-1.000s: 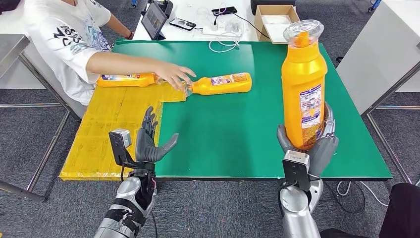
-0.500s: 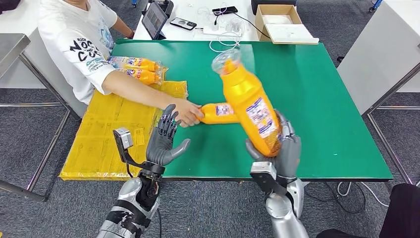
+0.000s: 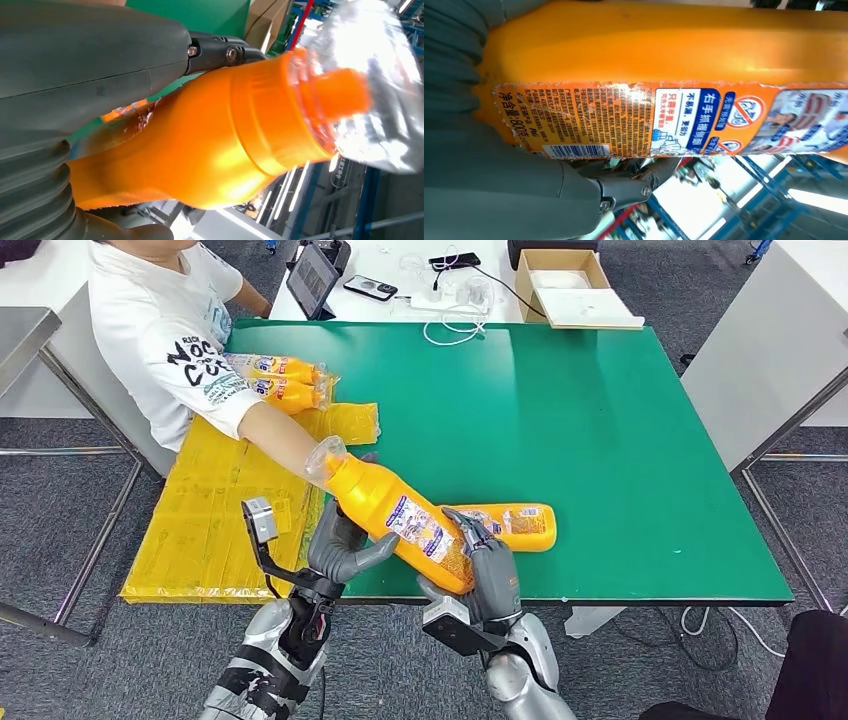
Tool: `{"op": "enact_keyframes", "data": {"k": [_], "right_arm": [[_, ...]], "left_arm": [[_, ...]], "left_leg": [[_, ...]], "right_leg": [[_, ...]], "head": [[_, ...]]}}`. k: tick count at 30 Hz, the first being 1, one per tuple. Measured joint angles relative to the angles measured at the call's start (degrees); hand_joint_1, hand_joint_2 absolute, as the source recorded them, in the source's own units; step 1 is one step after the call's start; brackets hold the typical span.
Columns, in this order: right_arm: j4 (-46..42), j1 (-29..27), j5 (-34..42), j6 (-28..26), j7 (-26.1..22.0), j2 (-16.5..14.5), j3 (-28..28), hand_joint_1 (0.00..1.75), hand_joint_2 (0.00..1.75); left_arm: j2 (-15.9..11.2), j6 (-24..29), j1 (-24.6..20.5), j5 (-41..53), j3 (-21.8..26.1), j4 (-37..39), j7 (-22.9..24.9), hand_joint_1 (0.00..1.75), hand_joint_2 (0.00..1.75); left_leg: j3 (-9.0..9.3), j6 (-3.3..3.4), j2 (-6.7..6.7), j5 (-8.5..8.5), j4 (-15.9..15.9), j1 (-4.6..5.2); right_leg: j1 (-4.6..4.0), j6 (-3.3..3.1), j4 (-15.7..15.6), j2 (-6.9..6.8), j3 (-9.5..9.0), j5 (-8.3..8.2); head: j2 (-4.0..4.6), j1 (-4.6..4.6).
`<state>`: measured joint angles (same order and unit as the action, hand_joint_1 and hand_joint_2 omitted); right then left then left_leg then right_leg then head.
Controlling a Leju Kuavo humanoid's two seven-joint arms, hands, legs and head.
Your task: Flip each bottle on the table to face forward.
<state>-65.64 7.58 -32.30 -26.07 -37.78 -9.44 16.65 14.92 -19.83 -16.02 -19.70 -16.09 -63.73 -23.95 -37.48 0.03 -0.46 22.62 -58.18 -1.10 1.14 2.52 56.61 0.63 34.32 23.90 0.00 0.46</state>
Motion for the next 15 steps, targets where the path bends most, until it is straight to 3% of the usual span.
{"op": "enact_keyframes", "data": {"k": [15], "right_arm": [[7.9,4.0,-0.6,0.5,1.2,-1.9,3.8,1.75,1.75]], "left_arm": [[-0.4,1.2,-1.7,3.4,-2.7,2.7,1.3,0.00,1.75]], "left_leg": [[0.01,-0.01,0.01,-0.01,0.0,0.00]], "right_leg": [[0.00,0.00,0.0,0.00,0.01,0.00]], "head": [[0.00,0.01]]}}
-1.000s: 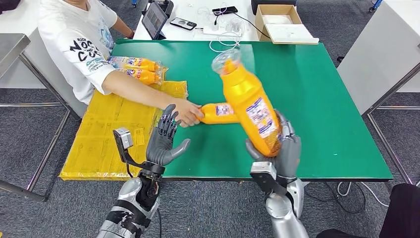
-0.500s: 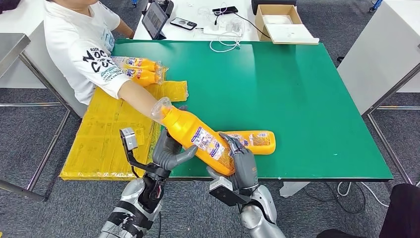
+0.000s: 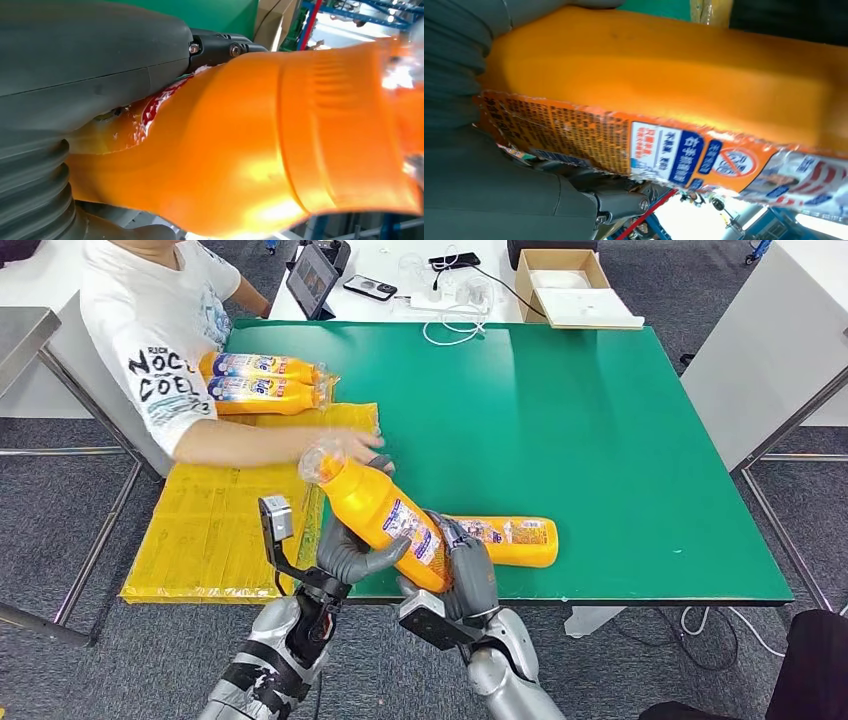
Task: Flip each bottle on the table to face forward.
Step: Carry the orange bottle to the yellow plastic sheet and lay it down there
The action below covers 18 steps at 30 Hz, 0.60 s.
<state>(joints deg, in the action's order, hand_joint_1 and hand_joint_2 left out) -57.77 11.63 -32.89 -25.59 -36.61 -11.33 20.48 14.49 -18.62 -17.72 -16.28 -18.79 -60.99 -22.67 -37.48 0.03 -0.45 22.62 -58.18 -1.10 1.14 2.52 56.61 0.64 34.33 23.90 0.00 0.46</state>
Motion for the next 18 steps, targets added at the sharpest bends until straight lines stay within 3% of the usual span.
{"op": "enact_keyframes", "data": {"k": [11,12,16,18], "right_arm": [[5.2,3.3,-0.7,0.3,1.3,-0.9,3.4,1.75,1.75],[5.6,3.5,-0.7,0.3,1.3,-0.9,3.6,1.75,1.75],[7.0,4.2,-0.6,0.6,1.7,-0.9,4.2,1.75,1.75],[7.7,4.5,-0.6,0.7,2.0,-0.9,4.5,1.75,1.75]], "left_arm": [[0.0,-0.4,0.3,-2.6,-0.5,2.5,-0.3,0.00,1.75],[0.0,-0.5,0.4,-2.9,-0.5,2.6,-0.3,0.05,1.75],[-0.1,-1.9,0.7,-4.6,-0.3,2.6,0.0,0.58,1.75],[-0.1,-2.4,1.0,-5.6,-0.2,2.6,0.1,0.58,1.75]], "left_leg": [[0.00,-0.01,0.03,0.00,0.0,0.00],[0.00,-0.01,0.03,0.00,0.0,0.00],[-0.01,-0.01,0.04,0.00,0.0,0.00],[0.00,-0.01,0.04,0.00,0.0,0.00]], "right_leg": [[0.00,0.00,0.0,0.01,0.05,0.00],[0.00,0.00,0.0,0.01,0.05,0.00],[0.00,0.00,0.0,0.01,0.05,0.00],[0.00,0.00,0.0,0.01,0.06,0.00]], "head": [[0.00,-0.02],[0.00,-0.01],[0.00,-0.02],[0.00,-0.02]]}}
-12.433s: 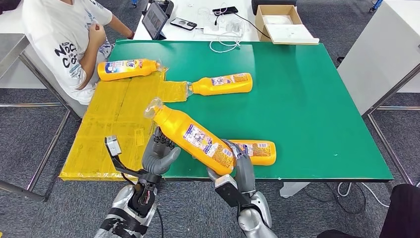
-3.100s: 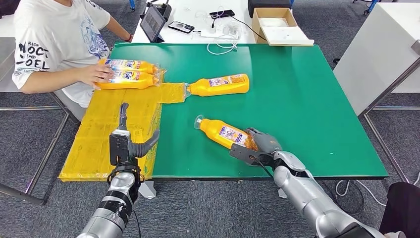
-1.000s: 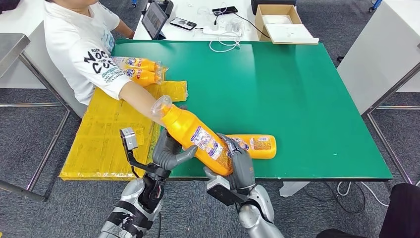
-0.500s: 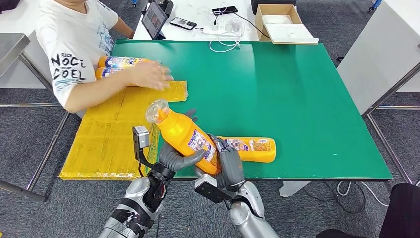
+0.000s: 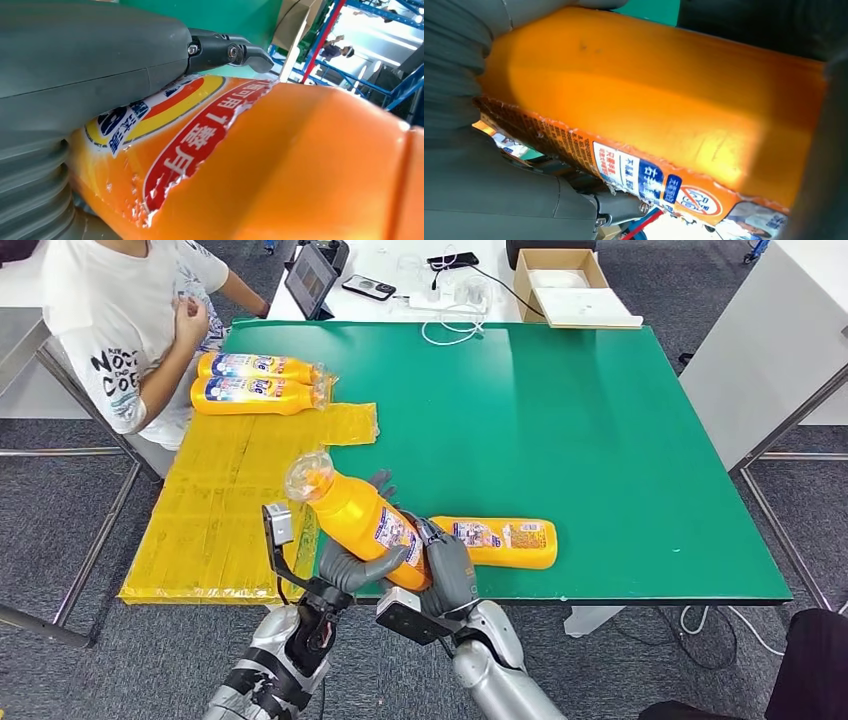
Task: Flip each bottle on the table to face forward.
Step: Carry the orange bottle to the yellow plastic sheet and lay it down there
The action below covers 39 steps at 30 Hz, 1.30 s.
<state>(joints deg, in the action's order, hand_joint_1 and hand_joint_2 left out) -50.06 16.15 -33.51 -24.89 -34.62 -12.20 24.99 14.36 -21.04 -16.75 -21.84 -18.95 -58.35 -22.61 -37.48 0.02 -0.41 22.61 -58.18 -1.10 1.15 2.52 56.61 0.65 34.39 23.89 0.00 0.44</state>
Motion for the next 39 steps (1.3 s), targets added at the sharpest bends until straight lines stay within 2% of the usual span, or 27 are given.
{"op": "enact_keyframes", "data": {"k": [12,16,17,21,24,25,28,29,33,39], "right_arm": [[1.8,0.7,0.0,0.1,0.2,0.0,0.8,1.75,1.75],[1.9,0.8,0.0,0.1,0.3,0.0,0.9,1.75,1.75],[2.0,0.8,-0.1,0.2,0.3,0.0,0.9,1.75,1.75],[2.6,1.1,-0.3,0.5,0.9,-0.1,1.3,1.72,1.75],[3.0,1.1,-0.2,0.5,1.0,-0.2,1.5,1.41,1.75],[3.0,1.1,-0.1,0.4,1.0,-0.2,1.6,0.99,1.75],[3.0,1.0,0.0,0.3,1.0,-0.2,1.6,0.00,0.44],[3.0,0.9,0.2,0.3,1.1,-0.2,1.6,0.00,0.00],[2.4,0.1,2.2,1.1,1.5,-0.2,1.4,0.00,0.00],[-3.3,-1.9,4.7,2.7,1.5,0.0,0.7,0.00,0.00]], "left_arm": [[0.0,-0.3,0.8,-0.9,0.7,0.0,0.0,0.58,1.75],[0.0,-0.3,0.8,-1.1,0.9,0.0,0.0,1.70,1.75],[0.0,-0.4,0.8,-1.5,0.9,0.0,0.1,1.75,1.75],[0.0,-0.3,1.2,-3.2,1.5,0.0,0.3,1.75,1.75],[0.0,0.4,1.7,-3.3,1.7,-0.2,0.2,1.75,1.75],[0.0,0.5,1.8,-3.1,1.7,-0.2,0.1,1.75,1.75],[0.1,1.1,1.8,-2.5,1.7,-0.4,-0.3,1.75,1.75],[0.1,1.4,1.8,-2.0,1.7,-0.6,-0.5,1.75,1.75],[0.2,5.8,1.7,2.7,1.5,-1.5,-3.0,1.75,1.75],[0.3,21.6,-0.1,15.3,2.1,-3.5,-9.5,1.75,1.75]], "left_leg": [[-0.01,0.00,0.05,0.00,0.0,0.00],[-0.01,0.00,0.06,0.00,0.0,0.00],[0.00,0.00,0.06,0.00,0.0,0.00],[0.01,0.00,0.09,0.00,0.0,0.00],[0.00,0.00,0.10,0.00,0.0,0.00],[0.00,0.00,0.10,0.00,0.0,0.00],[0.00,0.00,0.10,0.00,0.0,0.00],[0.00,0.00,0.10,0.00,0.0,0.00],[-0.01,0.00,0.09,0.00,0.0,0.00],[-0.02,0.00,0.09,-0.01,0.0,-0.01]], "right_leg": [[0.00,0.00,0.0,0.00,0.02,0.00],[0.00,0.00,0.0,0.00,0.02,0.00],[0.00,0.00,0.0,0.00,0.02,0.00],[0.00,0.00,0.0,0.00,0.04,0.00],[0.00,0.00,0.0,0.01,0.05,0.00],[0.00,0.00,0.0,0.01,0.05,0.00],[0.00,0.00,0.0,0.01,0.05,0.00],[0.00,0.00,0.0,0.00,0.05,0.00],[0.00,0.00,0.0,0.00,0.05,0.00],[-0.02,-0.01,0.0,0.00,0.03,-0.01]], "head": [[0.00,0.01],[0.00,0.02],[0.00,0.02],[0.00,0.01],[0.00,0.01],[0.00,0.01],[0.00,0.01],[0.00,0.01],[0.00,0.02],[0.00,0.03]]}}
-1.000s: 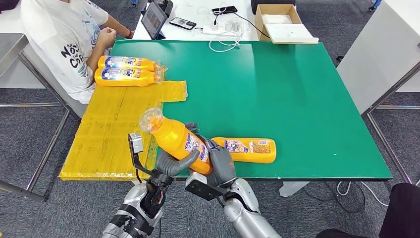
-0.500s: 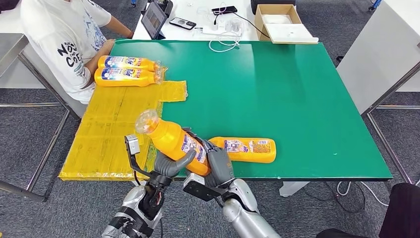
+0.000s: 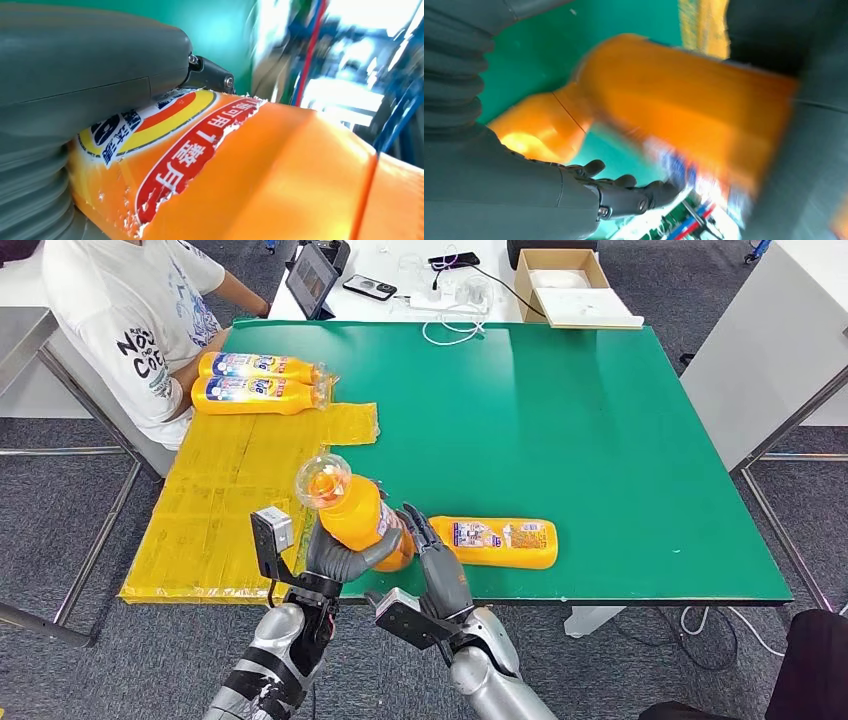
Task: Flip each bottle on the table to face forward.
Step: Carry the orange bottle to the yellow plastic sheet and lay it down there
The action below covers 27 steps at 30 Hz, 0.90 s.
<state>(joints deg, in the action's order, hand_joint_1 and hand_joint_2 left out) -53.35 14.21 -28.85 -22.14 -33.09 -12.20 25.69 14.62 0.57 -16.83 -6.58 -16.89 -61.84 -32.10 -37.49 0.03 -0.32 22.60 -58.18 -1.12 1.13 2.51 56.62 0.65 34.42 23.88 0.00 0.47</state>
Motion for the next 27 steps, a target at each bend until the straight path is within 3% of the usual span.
{"op": "enact_keyframes", "data": {"k": [7,14,21,27], "right_arm": [[-7.3,-0.9,1.8,0.6,-0.3,0.3,-0.1,0.00,0.00],[-10.9,-0.9,3.9,0.0,-2.6,0.1,0.0,0.00,0.00],[-12.6,-1.0,4.5,-0.7,-3.3,0.1,0.0,0.00,0.00],[-16.8,-2.1,7.6,-4.7,-5.6,0.0,0.0,0.00,0.00]], "left_arm": [[-0.5,17.6,-4.3,11.3,5.5,-0.6,-6.6,1.75,1.75],[-1.6,31.3,-7.9,22.7,8.7,1.0,-7.8,1.75,1.75],[-2.6,33.9,-9.3,24.8,9.5,3.1,-7.8,1.75,1.75],[-4.2,39.0,-13.2,40.6,11.2,11.6,-4.1,1.75,1.75]], "left_leg": [[0.00,0.01,-0.01,-0.03,0.0,-0.02],[-0.01,0.01,-0.02,-0.03,0.0,-0.01],[0.00,0.01,-0.01,-0.03,0.0,-0.01],[0.01,0.01,0.00,-0.03,0.0,-0.01]], "right_leg": [[-0.01,-0.01,0.0,0.00,-0.01,-0.01],[0.00,-0.01,0.0,-0.01,-0.03,-0.01],[0.00,-0.01,0.0,-0.01,-0.02,-0.01],[0.00,-0.01,0.0,0.01,-0.02,-0.01]], "head": [[0.00,0.00],[0.00,0.00],[0.00,-0.01],[0.00,-0.01]]}}
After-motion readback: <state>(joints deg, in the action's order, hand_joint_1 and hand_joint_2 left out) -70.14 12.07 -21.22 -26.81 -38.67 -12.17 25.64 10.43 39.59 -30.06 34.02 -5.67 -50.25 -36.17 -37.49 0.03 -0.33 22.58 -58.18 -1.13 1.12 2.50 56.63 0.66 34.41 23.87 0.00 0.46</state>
